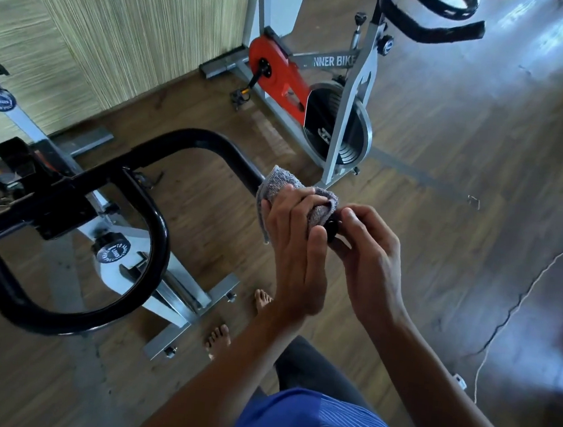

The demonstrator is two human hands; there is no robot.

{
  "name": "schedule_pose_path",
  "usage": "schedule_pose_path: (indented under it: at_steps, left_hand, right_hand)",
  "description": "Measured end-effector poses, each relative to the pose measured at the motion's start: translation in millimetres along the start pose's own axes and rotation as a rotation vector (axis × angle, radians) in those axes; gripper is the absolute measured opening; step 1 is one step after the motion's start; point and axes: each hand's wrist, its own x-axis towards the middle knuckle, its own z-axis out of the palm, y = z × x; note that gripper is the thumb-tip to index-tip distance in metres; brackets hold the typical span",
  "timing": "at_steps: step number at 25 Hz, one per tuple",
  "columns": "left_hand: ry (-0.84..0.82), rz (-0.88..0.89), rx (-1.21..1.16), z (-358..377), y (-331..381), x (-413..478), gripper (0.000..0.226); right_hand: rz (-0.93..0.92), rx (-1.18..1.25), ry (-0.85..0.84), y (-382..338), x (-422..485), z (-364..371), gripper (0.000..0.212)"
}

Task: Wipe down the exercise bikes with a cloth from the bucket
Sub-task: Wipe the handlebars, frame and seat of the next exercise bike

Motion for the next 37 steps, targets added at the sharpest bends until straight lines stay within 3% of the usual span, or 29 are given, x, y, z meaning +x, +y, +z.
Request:
schedule_pose_path:
  at_steps: [5,10,13,15,17,19,22,26,30,34,37]
  left_hand:
    - [-0.152,0.052,0.082,-22.3,-23.4,21.4,0.045]
    - [-0.302,0.019,0.393,-42.1,-51.6,52.0,0.049]
    - [-0.406,-0.091,0.353,-50.7,-39.1,63.8,0.045]
    - [-0.368,-0.273,0.07,-62.1,-24.0,74.8,0.033]
    - [-0.184,-0.352,-0.081,-76.7,-15.3,87.5,0.027]
    - [-0.01,-0.302,0.05,-93.7,-19.5,101.1,0.026]
    - [0.05,-0.289,0.235,-111.1,-30.2,112.2,0.023]
    - [0.04,-0.327,0.276,-109.9,-32.1,100.0,0.027]
    - [0.052,-0.331,0.319,-103.6,-26.4,91.5,0.027]
    - [0.053,-0.35,0.314,-104.0,-15.4,88.0,0.021]
    - [0.088,-0.374,0.332,-100.6,-3.9,82.1,0.022]
  right_hand:
    - [0.014,-0.057,0.054,-1.9,6.8,2.2,0.017]
    - [-0.055,-0.538,0.021,-29.7,26.1,22.0,0.014]
    - [-0.046,-0.763,-0.094,-52.9,37.6,49.2,0.019]
    - [0.006,-0.918,-0.194,-56.1,48.9,71.9,0.027]
    - [0.084,-1.097,-0.302,-48.5,61.4,91.8,0.041]
    - [0.136,-1.287,-0.424,-34.8,70.5,104.0,0.057]
    - [0.178,-1.474,-0.539,-14.8,75.8,108.6,0.078]
    - [0.072,-1.518,-0.489,-6.2,76.4,112.2,0.076]
    - [0.088,-1.508,-0.473,-10.9,73.7,116.4,0.074]
    - [0.032,-1.435,-0.435,-30.4,69.5,114.9,0.04]
    - [-0.029,-1.345,-0.453,-49.2,65.4,103.4,0.027]
